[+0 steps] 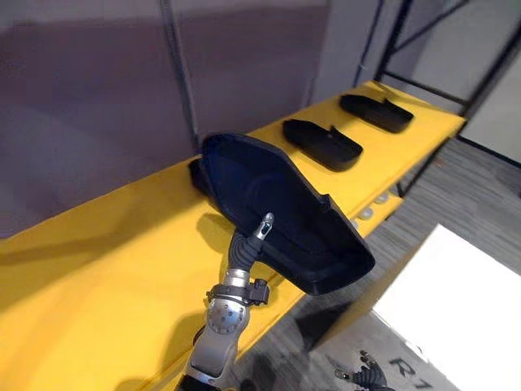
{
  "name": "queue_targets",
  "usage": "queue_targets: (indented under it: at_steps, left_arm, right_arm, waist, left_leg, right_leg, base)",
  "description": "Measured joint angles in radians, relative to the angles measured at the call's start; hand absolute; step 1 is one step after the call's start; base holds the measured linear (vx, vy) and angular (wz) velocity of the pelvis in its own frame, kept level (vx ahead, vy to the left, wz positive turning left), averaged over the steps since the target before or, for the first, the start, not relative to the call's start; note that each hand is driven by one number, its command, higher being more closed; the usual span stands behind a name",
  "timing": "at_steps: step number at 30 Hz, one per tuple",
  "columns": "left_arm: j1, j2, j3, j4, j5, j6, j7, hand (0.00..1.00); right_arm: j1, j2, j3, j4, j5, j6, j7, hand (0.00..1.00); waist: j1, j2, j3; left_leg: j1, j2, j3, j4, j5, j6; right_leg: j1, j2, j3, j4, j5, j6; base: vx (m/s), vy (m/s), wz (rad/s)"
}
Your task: Walk over and take plastic housings, then place them on the shelf
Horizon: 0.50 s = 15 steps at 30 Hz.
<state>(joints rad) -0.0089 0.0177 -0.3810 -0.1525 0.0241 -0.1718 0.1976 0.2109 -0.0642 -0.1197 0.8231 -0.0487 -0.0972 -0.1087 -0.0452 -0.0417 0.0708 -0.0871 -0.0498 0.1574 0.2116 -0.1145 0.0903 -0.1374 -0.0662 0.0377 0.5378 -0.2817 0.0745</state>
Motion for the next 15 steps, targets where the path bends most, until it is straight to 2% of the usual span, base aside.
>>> queue_targets:
  at_steps: [2, 3, 5, 7, 9, 11, 15]
  left_arm:
    - [0.001, 0.000, -0.020, -0.025, 0.014, 0.000, 0.000, 1.00]
    - [0.012, -0.017, -0.019, -0.041, 0.027, -0.005, 0.000, 1.00]
    - [0.018, -0.023, -0.018, -0.063, 0.037, -0.005, -0.001, 1.00]
    - [0.028, -0.024, -0.015, -0.111, 0.040, -0.006, -0.001, 1.00]
    - [0.055, -0.028, 0.003, -0.140, 0.041, -0.010, -0.002, 1.00]
    - [0.091, -0.034, 0.023, -0.146, 0.041, -0.011, 0.001, 1.00]
    - [0.138, -0.036, 0.069, -0.146, 0.040, -0.011, 0.018, 1.00]
  right_arm:
    - [0.044, 0.013, 0.001, -0.032, 0.004, 0.000, 0.001, 0.00]
    - [0.062, 0.025, -0.018, -0.034, 0.006, 0.004, 0.007, 0.00]
    - [0.074, 0.027, -0.016, -0.046, 0.007, 0.009, 0.014, 0.00]
    - [0.079, 0.029, -0.015, -0.064, 0.008, 0.009, 0.014, 0.00]
    - [0.079, 0.034, -0.015, -0.070, 0.008, 0.009, 0.014, 0.00]
    - [0.079, 0.047, -0.005, -0.079, 0.008, 0.008, 0.013, 0.00]
    - [0.078, 0.064, 0.037, -0.096, 0.007, 0.007, 0.013, 0.00]
  waist:
    - [0.005, -0.029, -0.004]
    - [0.019, -0.040, -0.012]
    - [0.023, -0.028, -0.021]
    - [0.040, -0.022, -0.025]
    - [0.040, -0.024, -0.042]
    - [0.062, -0.030, -0.050]
    - [0.078, -0.033, -0.053]
  left_leg:
    - [0.000, -0.036, -0.056, 0.017, -0.010, -0.012]
    - [-0.009, -0.028, -0.060, 0.055, -0.042, -0.025]
    - [-0.021, 0.007, -0.034, 0.082, -0.054, -0.039]
    - [-0.024, 0.028, -0.028, 0.085, -0.051, -0.045]
    - [-0.016, 0.031, -0.040, 0.071, -0.048, -0.053]
    - [0.005, 0.030, -0.043, 0.049, -0.041, -0.063]
    - [0.002, 0.025, -0.064, 0.039, -0.027, -0.075]
  right_leg:
    - [-0.002, -0.004, 0.039, -0.083, 0.030, -0.020]
    - [0.022, -0.021, -0.004, -0.127, 0.039, -0.020]
    - [0.041, -0.012, -0.039, -0.157, 0.044, -0.028]
    - [0.070, 0.001, -0.063, -0.189, 0.052, -0.039]
    - [0.091, 0.006, -0.075, -0.220, 0.057, -0.044]
    - [0.121, 0.008, -0.080, -0.256, 0.067, -0.046]
    - [0.142, 0.006, -0.111, -0.286, 0.080, -0.045]
  base:
    - [0.12, -0.259, 1.31]
    - [0.15, -0.263, 0.91]
    - [0.12, -0.178, 0.62]
    - [0.11, -0.125, 0.25]
    - [0.12, -0.075, 0.15]
    - [0.13, -0.031, 0.09]
    - [0.05, -0.008, 0.29]
